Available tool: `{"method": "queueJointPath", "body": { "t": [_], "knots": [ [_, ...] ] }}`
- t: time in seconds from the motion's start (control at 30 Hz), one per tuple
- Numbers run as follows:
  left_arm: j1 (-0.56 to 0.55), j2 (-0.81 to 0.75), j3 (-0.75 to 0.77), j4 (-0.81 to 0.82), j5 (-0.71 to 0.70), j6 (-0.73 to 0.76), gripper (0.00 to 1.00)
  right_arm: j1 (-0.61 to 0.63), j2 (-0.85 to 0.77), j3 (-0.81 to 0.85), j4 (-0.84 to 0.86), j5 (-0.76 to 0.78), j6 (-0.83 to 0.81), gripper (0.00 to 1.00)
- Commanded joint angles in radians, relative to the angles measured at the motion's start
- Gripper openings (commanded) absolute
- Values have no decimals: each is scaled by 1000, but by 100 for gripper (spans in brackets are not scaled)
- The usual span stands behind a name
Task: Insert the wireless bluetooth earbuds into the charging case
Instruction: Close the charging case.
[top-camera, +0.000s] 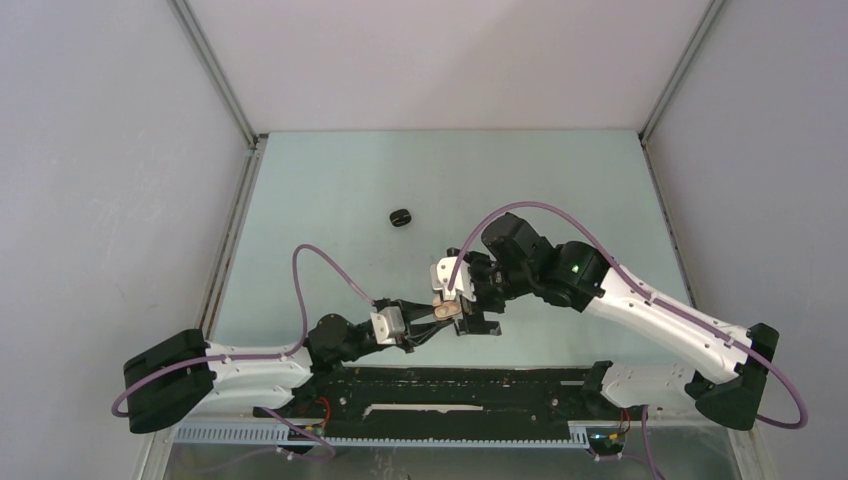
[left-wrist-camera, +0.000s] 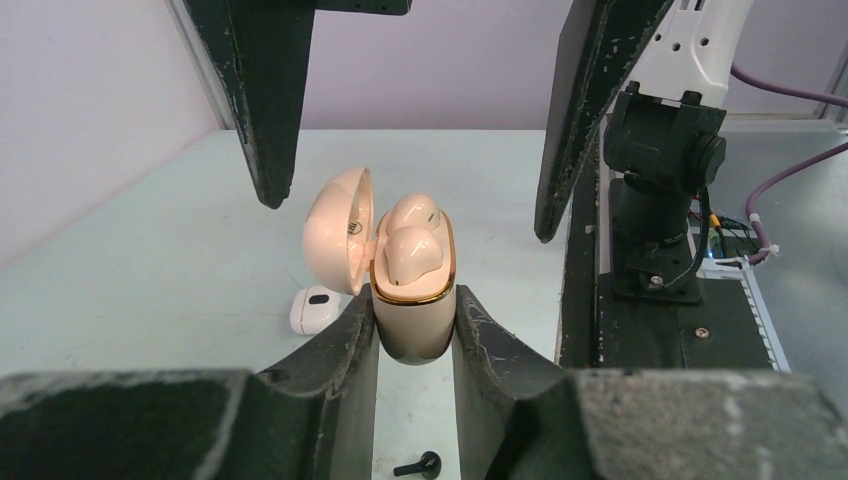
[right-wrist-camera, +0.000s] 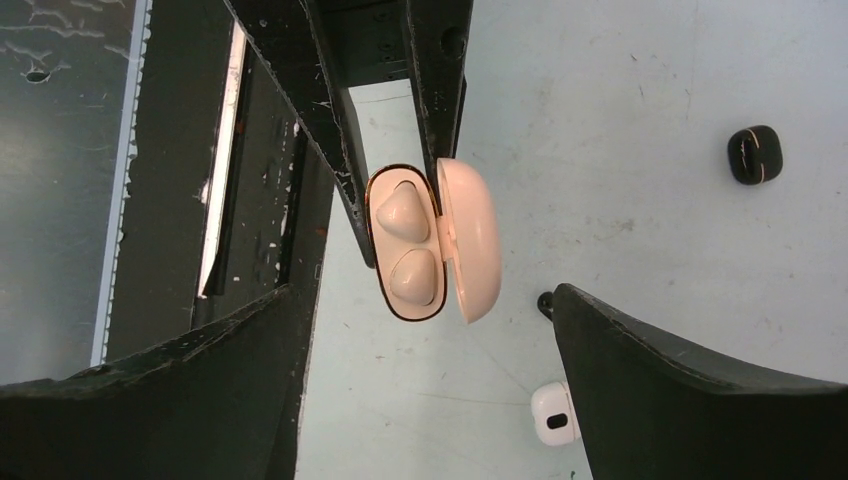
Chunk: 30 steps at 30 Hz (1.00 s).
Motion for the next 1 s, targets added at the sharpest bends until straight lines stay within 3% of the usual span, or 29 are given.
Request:
{"method": "queueJointPath", "body": {
  "t": [0.0,0.23,0.47,0.6,0.7,0.83,0.97],
  "knots": [
    [-5,-2,32,47,-11,8,0,3,-15,41,-12,-10,-16,98],
    [4,23,38,58,-84,-50,0,52,-26,41,-64,-15,-69,96],
    [35,75,60,45,-102,-112,0,88,-85,54,-85,99,-37,95],
    [38,121,68,67,-102,-129,0,-196,-71,88,-88,61,51,96],
    [67,164,91,46,-152,-231,0,-439,-53,98,-114,-59,86,96],
    [140,186,205,-238,-173,-472,3,-660,-10,97,-202,-185,96,96],
    [184,205,315,-516,-222,-572,7,-775,30,65,-237,-294,92,93]
  ]
}}
